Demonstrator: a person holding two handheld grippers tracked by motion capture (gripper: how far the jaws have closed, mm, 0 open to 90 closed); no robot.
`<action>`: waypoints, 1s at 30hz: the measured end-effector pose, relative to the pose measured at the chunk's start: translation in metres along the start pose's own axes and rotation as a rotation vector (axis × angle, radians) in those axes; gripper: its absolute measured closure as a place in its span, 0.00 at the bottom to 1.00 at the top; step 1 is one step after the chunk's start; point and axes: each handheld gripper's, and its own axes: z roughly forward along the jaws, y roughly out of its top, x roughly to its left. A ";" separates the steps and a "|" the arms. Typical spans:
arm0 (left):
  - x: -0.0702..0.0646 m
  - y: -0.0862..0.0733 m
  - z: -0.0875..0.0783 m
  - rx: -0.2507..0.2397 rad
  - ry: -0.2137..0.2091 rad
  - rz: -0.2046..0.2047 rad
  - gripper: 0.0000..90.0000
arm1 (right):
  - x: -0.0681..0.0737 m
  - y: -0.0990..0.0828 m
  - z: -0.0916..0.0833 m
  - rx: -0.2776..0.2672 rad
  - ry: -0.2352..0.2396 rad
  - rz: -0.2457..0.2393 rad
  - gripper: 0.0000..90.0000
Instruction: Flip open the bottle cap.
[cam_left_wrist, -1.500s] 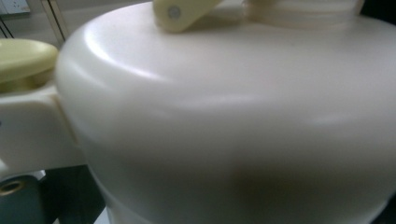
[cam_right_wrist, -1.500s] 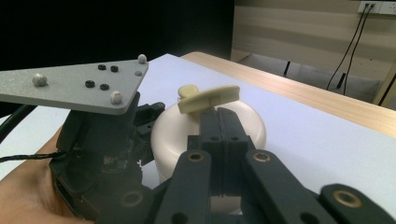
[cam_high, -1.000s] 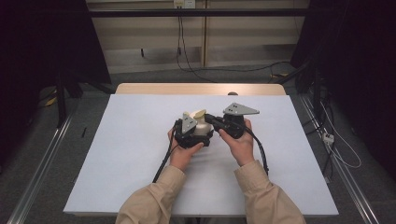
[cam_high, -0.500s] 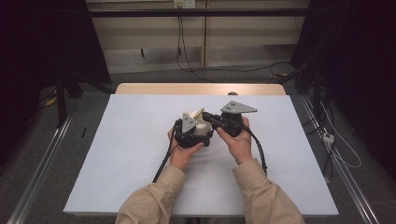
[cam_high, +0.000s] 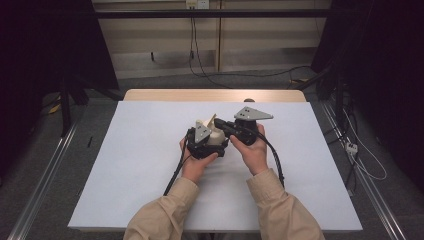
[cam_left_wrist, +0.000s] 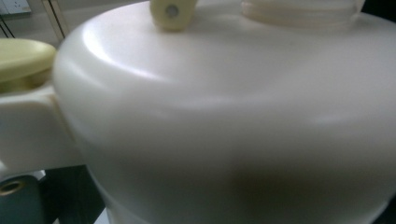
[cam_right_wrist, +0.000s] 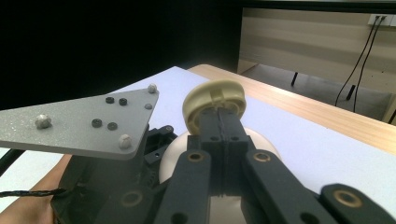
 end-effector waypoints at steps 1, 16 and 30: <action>0.000 0.000 0.000 0.000 0.000 0.000 0.05 | 0.000 0.000 0.000 0.000 -0.001 -0.001 1.00; 0.000 0.000 0.000 0.002 0.000 0.002 0.05 | 0.002 0.001 0.006 -0.002 0.002 -0.005 1.00; 0.000 0.000 0.000 0.002 0.004 0.009 0.05 | 0.000 0.003 0.010 -0.017 0.002 -0.011 1.00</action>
